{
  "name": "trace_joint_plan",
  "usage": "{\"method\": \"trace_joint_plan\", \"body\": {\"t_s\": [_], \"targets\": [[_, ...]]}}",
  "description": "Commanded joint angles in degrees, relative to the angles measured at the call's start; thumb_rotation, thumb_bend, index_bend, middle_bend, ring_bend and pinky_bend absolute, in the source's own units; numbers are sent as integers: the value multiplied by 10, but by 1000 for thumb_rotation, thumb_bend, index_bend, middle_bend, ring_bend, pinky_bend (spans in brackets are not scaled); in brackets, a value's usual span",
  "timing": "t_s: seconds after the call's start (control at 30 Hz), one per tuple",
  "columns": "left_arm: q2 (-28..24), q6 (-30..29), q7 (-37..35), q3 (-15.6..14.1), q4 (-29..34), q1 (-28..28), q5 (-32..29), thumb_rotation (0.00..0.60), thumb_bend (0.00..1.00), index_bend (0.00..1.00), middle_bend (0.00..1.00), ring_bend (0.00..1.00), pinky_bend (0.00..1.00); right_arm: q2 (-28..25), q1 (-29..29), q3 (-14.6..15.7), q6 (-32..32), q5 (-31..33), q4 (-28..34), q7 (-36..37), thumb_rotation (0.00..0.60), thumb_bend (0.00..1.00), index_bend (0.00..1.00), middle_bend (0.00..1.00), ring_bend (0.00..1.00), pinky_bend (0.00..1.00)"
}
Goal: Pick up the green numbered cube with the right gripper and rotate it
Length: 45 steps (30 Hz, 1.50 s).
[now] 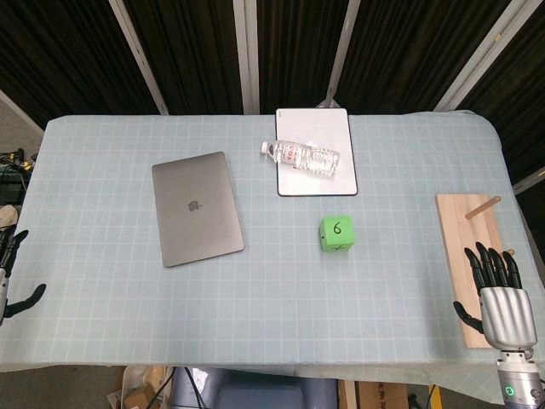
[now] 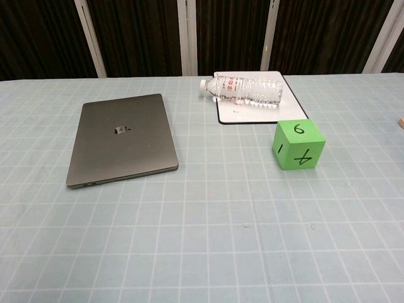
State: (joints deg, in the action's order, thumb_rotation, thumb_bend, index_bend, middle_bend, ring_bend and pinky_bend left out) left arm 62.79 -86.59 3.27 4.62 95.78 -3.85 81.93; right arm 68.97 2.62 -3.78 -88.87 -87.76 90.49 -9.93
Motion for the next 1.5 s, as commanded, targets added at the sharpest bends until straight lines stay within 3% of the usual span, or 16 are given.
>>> {"method": "trace_joint_plan", "body": {"t_s": [0.03, 0.6, 0.9, 1.03, 1.17, 1.23, 1.3, 1.4, 1.5], "targets": [[1, -1, 1, 0, 1, 0, 1, 600, 315, 97, 0, 0, 0, 0, 0, 1, 2, 0, 0, -2, 600, 234, 0, 0, 18, 0], [0, -11, -8, -3, 3, 4, 14, 600, 315, 97, 0, 0, 0, -5, 2, 21, 21, -16, 12, -16, 600, 234, 0, 0, 19, 0], [-4, -13, -27, 6, -3, 6, -2, 600, 315, 96, 0, 0, 0, -33, 25, 4, 45, -9, 48, -13, 600, 233, 0, 15, 90, 17], [-4, -9, -22, 2, -2, 4, 4, 600, 315, 96, 0, 0, 0, -62, 59, -16, 98, 17, 86, -17, 600, 234, 69, 204, 249, 208], [-3, -8, -18, 1, 0, 4, 5, 600, 315, 97, 0, 0, 0, -94, 110, -42, 179, 64, 114, -40, 600, 242, 154, 492, 555, 493], [-3, -9, -19, 2, 0, 5, 4, 600, 315, 97, 0, 0, 0, -108, 133, -51, 220, 97, 128, -61, 600, 308, 179, 599, 663, 589], [-4, -9, -20, 3, 0, 5, 2, 600, 315, 97, 0, 0, 0, -118, 157, -60, 259, 133, 140, -87, 600, 461, 213, 707, 763, 670], [-5, -10, -23, 4, -1, 5, 0, 600, 315, 97, 0, 0, 0, -121, 195, -69, 309, 189, 146, -139, 600, 651, 241, 799, 842, 706], [-1, -20, -22, 9, -7, 7, 0, 600, 315, 97, 0, 0, 0, -125, 240, -73, 362, 268, 153, -204, 600, 753, 261, 833, 870, 712]]}}
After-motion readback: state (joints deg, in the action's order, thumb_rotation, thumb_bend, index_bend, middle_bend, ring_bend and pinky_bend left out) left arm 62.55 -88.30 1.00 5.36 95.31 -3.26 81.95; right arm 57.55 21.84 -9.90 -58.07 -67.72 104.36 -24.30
